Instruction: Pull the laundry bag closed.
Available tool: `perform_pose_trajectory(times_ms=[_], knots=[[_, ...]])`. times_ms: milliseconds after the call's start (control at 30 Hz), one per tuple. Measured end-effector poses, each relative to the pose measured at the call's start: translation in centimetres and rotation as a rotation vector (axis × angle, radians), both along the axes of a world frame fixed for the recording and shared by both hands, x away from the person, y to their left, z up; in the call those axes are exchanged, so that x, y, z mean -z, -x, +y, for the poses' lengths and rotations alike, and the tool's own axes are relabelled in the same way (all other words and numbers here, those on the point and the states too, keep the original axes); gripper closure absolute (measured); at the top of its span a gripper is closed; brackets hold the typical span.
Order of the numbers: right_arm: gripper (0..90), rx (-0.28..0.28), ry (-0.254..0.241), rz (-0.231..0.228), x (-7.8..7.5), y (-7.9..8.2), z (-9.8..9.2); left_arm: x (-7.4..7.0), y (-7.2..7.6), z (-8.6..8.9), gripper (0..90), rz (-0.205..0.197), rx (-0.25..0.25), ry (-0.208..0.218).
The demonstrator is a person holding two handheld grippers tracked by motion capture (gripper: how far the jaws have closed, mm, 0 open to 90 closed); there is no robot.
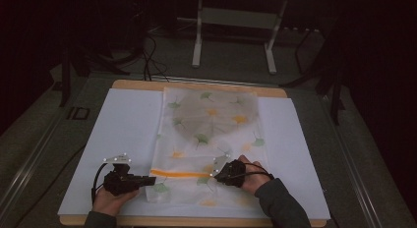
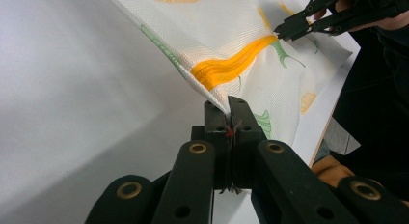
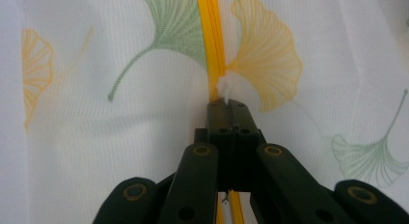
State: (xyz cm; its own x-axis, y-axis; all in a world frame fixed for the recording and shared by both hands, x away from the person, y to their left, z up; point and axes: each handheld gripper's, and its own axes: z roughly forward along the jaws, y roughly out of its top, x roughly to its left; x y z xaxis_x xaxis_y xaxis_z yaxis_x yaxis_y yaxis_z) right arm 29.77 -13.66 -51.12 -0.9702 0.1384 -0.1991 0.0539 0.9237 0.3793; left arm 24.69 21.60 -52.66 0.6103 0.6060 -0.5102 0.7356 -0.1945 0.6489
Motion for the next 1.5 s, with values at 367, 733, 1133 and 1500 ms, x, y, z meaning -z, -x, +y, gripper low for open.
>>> perform_pose_trajectory(times_ms=[367,733,1133,1500], knots=[[90.0,0.017,-0.002,-0.002,0.0,0.0,-1.4,0.0,0.0,0.0,88.6,-0.001,0.0,-0.001],[90.0,0.041,-0.005,-0.003,0.0,0.0,-2.5,0.0,0.0,0.0,88.6,-0.002,0.002,0.0],[90.0,0.056,-0.004,-0.009,0.0,-0.2,-3.4,0.0,0.0,0.0,88.6,-0.003,0.004,0.0],[90.0,0.064,0.003,-0.008,0.0,-0.1,-3.5,0.0,0.0,0.0,88.6,0.001,0.0,0.005]])
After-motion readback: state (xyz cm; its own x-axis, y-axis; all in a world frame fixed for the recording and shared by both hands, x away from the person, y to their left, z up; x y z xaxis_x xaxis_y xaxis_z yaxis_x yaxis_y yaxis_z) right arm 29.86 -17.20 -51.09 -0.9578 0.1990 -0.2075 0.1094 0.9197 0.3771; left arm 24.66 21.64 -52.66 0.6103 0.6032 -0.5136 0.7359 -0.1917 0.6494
